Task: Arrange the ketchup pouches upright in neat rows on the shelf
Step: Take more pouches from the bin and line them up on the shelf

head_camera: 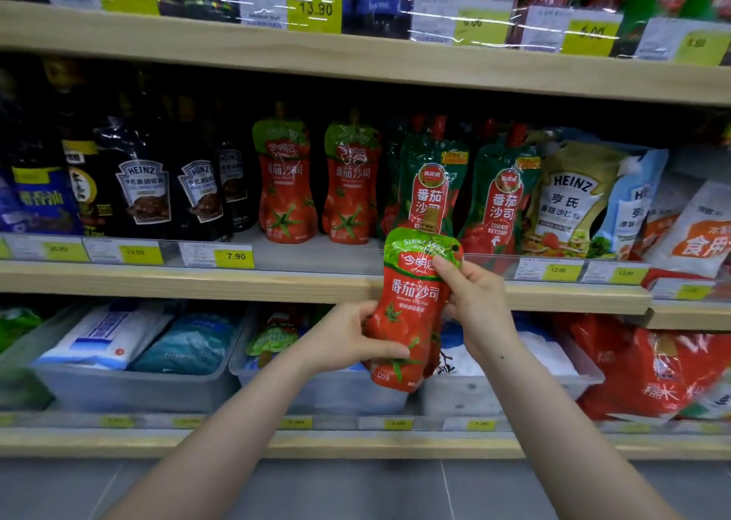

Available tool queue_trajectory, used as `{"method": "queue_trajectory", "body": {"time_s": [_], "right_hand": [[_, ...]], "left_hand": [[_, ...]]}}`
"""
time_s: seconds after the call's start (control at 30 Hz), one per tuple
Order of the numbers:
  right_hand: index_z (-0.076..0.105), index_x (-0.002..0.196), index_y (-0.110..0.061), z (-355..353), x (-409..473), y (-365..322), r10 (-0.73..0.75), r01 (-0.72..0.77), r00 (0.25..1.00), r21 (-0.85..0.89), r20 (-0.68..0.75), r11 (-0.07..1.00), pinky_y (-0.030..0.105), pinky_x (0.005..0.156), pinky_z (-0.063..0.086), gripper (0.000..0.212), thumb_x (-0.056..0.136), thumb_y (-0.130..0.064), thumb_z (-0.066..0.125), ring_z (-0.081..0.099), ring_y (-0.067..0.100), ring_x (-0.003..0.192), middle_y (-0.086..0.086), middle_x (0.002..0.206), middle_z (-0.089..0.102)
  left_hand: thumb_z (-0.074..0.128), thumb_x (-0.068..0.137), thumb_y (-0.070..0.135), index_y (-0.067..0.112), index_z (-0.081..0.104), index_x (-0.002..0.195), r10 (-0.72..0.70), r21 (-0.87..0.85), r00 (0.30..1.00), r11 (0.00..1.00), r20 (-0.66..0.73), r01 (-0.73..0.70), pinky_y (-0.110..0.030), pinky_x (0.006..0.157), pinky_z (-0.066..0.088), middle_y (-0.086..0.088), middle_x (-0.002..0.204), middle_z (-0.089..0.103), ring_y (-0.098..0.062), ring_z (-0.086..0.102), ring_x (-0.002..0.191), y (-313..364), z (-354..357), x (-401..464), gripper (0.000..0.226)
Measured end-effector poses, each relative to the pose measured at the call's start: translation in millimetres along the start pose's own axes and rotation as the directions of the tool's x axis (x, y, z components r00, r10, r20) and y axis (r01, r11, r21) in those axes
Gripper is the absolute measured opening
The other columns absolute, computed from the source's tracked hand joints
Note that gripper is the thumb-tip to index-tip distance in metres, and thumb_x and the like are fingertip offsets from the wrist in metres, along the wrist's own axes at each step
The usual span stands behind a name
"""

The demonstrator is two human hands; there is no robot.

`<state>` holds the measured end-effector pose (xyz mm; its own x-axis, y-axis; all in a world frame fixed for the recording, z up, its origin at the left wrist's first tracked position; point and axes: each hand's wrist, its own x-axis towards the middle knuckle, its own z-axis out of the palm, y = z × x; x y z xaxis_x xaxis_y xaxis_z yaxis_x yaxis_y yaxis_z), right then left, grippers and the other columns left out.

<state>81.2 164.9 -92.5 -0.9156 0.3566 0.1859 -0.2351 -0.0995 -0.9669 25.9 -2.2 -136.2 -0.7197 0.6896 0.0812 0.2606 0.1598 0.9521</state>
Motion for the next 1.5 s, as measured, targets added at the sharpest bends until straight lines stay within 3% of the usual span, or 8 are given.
{"method": "queue_trajectory", "body": {"time_s": [0.17,0.27,0.43,0.5,0.6,0.83,1.2,1.5], "right_hand": [[0.07,0.086,-0.019,12,6,4,0.014,-0.024,0.992,0.072,0.127,0.997,0.019,0.056,0.053,0.007,0.083,-0.021,0.064,0.071,0.01,0.074,-0.001,0.081,0.075],[0.064,0.099,-0.022,16,3,7,0.045,-0.017,0.963,-0.106,0.265,0.994,0.023,0.067,0.056,0.031,0.072,-0.012,0.076,0.07,0.012,0.085,-0.001,0.09,0.074],[0.062,0.095,-0.013,23,-1,5,-0.084,0.096,0.983,-0.066,0.166,0.993,0.014,0.057,0.051,0.03,0.071,0.002,0.073,0.069,0.003,0.071,-0.005,0.08,0.072],[0.061,0.093,-0.015,28,1,-1,-0.141,0.154,0.98,-0.086,0.138,0.984,0.013,0.059,0.051,0.03,0.071,0.001,0.074,0.068,0.0,0.072,-0.005,0.084,0.071],[0.061,0.093,-0.024,37,4,-17,-0.236,0.251,0.966,-0.166,0.104,0.954,0.01,0.061,0.05,0.032,0.07,-0.008,0.076,0.066,-0.004,0.078,-0.009,0.087,0.071],[0.059,0.095,-0.032,82,28,-53,-0.435,0.468,0.881,-0.217,0.183,0.857,0.01,0.069,0.05,0.037,0.071,-0.01,0.077,0.066,-0.002,0.086,-0.019,0.086,0.071],[0.052,0.112,-0.026,91,73,-36,-0.44,0.463,0.886,-0.333,0.148,0.821,0.003,0.066,0.047,0.043,0.077,-0.016,0.073,0.061,-0.012,0.088,-0.018,0.1,0.063],[0.04,0.122,-0.018,82,91,-15,-0.197,0.231,0.973,-0.478,0.121,0.847,0.023,0.078,0.048,0.054,0.079,-0.021,0.071,0.057,0.009,0.096,-0.006,0.109,0.057]], "left_hand": [[0.083,0.068,0.019,0.024,0.065,0.095,0.01,0.067,0.987,0.998,-0.161,0.001,-0.027,0.062,0.057,0.006,0.089,0.073,-0.009,0.07,0.08,-6,-3,-4,0.033],[0.083,0.068,0.019,0.026,0.066,0.093,0.077,0.08,0.969,0.995,-0.233,-0.059,-0.032,0.065,0.059,0.004,0.086,0.074,-0.012,0.071,0.079,-3,-7,-2,0.031],[0.085,0.061,0.035,0.03,0.065,0.099,0.173,0.17,0.946,0.977,-0.274,-0.129,-0.027,0.076,0.055,0.01,0.09,0.073,-0.004,0.068,0.085,10,-21,-2,0.043],[0.081,0.065,0.042,0.024,0.065,0.104,0.332,0.331,0.853,0.922,-0.403,-0.202,-0.026,0.084,0.053,0.009,0.094,0.071,-0.003,0.066,0.089,14,-41,-10,0.046],[0.065,0.075,0.053,0.017,0.064,0.106,0.629,0.77,0.65,0.629,-0.426,-0.104,-0.033,0.088,0.047,0.003,0.102,0.067,-0.014,0.06,0.097,13,-76,-26,0.048],[0.04,0.083,0.059,0.019,0.055,0.126,0.579,0.911,0.73,0.383,-0.364,0.15,-0.058,0.109,0.022,-0.005,0.116,0.058,-0.027,0.052,0.112,-23,-112,-35,0.062],[0.043,0.085,0.054,0.015,0.058,0.124,0.622,0.905,0.687,0.406,-0.375,0.126,-0.052,0.108,0.025,-0.007,0.104,0.057,-0.029,0.053,0.104,-34,-125,-33,0.056],[0.045,0.086,0.052,0.016,0.057,0.125,0.6,0.884,0.695,0.455,-0.396,0.111,-0.051,0.112,0.019,-0.005,0.103,0.055,-0.027,0.051,0.106,-33,-122,-34,0.055]]}}
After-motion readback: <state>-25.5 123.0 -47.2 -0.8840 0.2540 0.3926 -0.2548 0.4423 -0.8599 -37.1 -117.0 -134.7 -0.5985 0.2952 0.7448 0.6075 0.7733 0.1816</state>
